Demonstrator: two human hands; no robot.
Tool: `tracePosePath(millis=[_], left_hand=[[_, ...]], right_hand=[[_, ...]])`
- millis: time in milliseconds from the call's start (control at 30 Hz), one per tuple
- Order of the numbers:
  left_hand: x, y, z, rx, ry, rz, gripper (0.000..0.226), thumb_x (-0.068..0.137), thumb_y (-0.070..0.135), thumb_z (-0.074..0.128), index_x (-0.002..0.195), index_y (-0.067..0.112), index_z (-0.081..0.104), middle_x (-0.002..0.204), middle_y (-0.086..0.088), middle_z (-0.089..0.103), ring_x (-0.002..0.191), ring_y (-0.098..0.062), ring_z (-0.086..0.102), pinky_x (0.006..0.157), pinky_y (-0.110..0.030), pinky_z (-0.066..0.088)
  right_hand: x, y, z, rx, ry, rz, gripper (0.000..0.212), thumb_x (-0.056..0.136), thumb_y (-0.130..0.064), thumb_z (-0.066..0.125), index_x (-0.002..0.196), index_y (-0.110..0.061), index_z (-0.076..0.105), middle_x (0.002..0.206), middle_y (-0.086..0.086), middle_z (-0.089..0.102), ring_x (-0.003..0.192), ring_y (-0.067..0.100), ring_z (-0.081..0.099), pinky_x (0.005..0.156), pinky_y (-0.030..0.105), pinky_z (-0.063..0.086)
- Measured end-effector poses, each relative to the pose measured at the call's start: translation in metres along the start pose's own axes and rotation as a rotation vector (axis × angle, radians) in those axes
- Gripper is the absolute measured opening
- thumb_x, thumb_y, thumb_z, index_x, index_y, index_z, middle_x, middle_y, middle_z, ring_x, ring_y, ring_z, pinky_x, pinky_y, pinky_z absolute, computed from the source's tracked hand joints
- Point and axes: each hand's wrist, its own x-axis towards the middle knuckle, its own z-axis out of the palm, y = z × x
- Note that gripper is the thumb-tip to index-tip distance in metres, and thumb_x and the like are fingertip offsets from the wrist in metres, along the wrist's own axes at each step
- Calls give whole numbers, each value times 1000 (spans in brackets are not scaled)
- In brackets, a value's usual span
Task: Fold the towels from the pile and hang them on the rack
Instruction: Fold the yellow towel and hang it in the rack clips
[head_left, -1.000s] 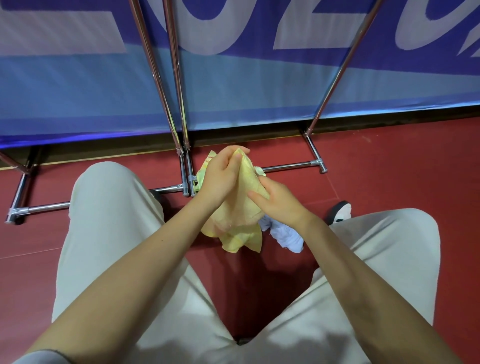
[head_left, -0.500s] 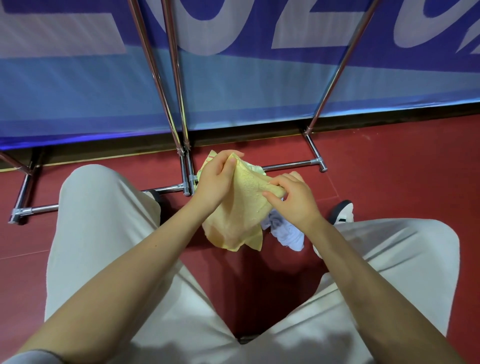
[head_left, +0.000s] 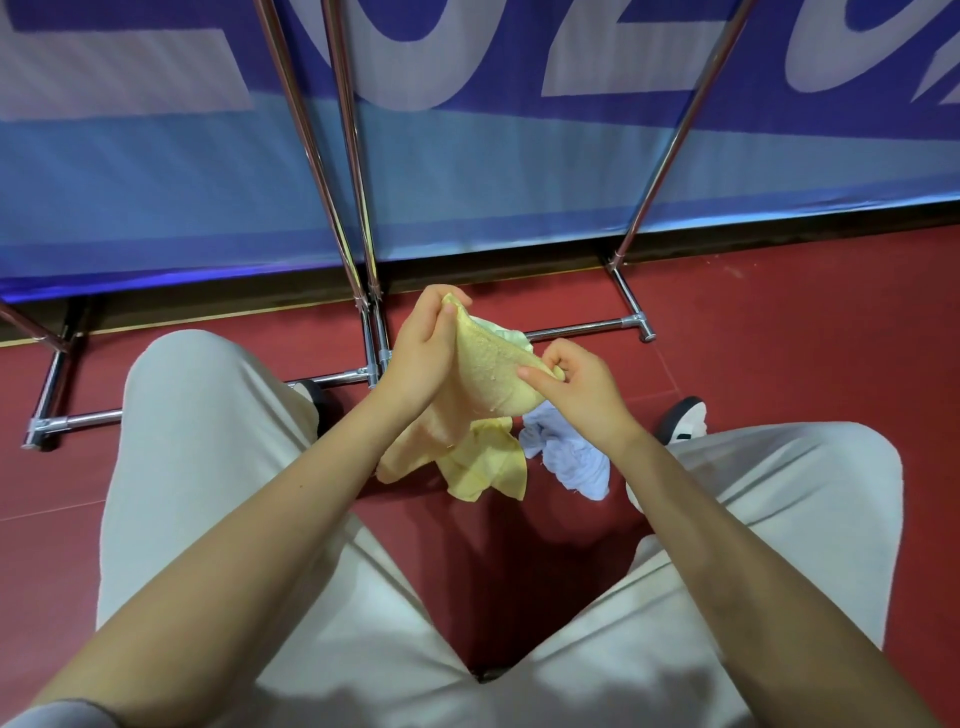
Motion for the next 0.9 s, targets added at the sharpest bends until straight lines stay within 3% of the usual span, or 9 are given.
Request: tracePosePath(millis=[100, 167, 200, 267, 300, 500, 633, 800, 900], left_hand=[[1, 3, -2, 18, -49, -5, 11, 102, 24, 42, 102, 25, 53, 93, 14, 55, 82, 3, 51, 81, -18, 41], [3, 0, -2, 23, -101, -24, 13, 99, 30, 48, 110, 27, 54, 93, 16, 52, 83, 0, 50, 81, -23, 41], [4, -1, -3, 29, -121, -39, 19, 95, 35, 50, 113, 30, 54, 98, 14, 54, 90, -6, 53, 86, -29, 44], [6, -2, -4, 53, -154, -97, 25, 89, 42, 52, 114, 41, 55, 111, 6, 56, 106, -22, 55, 95, -41, 44], [7, -3, -4, 51, -161, -124, 24, 88, 41, 53, 112, 45, 56, 114, 2, 57, 110, -25, 55, 97, -43, 44], [15, 1, -3, -48, 48, -188, 27, 96, 9, 49, 112, 25, 64, 104, 13, 60, 96, -2, 52, 92, -24, 41], [18, 0, -4, -29, 161, -181, 31, 95, 11, 53, 122, 18, 65, 118, 9, 64, 110, -6, 56, 100, -26, 43], [21, 5, -2, -90, 221, -159, 24, 97, 12, 51, 103, 23, 71, 100, 18, 67, 92, 7, 58, 80, -15, 45], [22, 4, 0, -78, 199, -117, 24, 97, 12, 49, 97, 24, 70, 93, 15, 69, 90, 3, 61, 83, -18, 47]], right_hand=[[3, -1, 2, 39, 16, 22, 20, 84, -19, 72, 91, -10, 56, 75, -1, 51, 64, 5, 44, 59, 20, 39], [6, 0, 1, 38, 25, 41, 25, 85, -23, 71, 106, -13, 62, 92, 2, 60, 82, 8, 55, 73, 22, 45], [8, -1, -1, 30, 21, 53, 22, 86, -23, 70, 105, -14, 64, 92, 0, 62, 84, 6, 56, 74, 22, 45], [11, -2, -2, 34, 29, 78, 7, 87, -19, 68, 85, -13, 64, 75, -7, 58, 68, -3, 51, 66, 16, 40], [13, -3, -3, 52, 56, 97, 14, 87, -16, 67, 76, -13, 60, 68, -9, 52, 60, -3, 46, 61, 13, 37], [19, -10, -9, 319, 154, 156, 31, 88, -19, 67, 67, -15, 44, 62, -6, 39, 59, 7, 37, 57, 20, 34], [21, -18, -7, 275, 212, 111, 27, 88, -21, 68, 74, -13, 47, 66, -2, 43, 64, 10, 41, 58, 22, 36], [24, -24, -4, 216, 321, 23, 26, 87, -22, 69, 78, -9, 48, 67, -3, 43, 61, 4, 39, 55, 13, 36], [27, -25, -3, 212, 365, 43, 25, 88, -24, 68, 79, -11, 48, 67, -6, 45, 59, 1, 39, 55, 12, 36]])
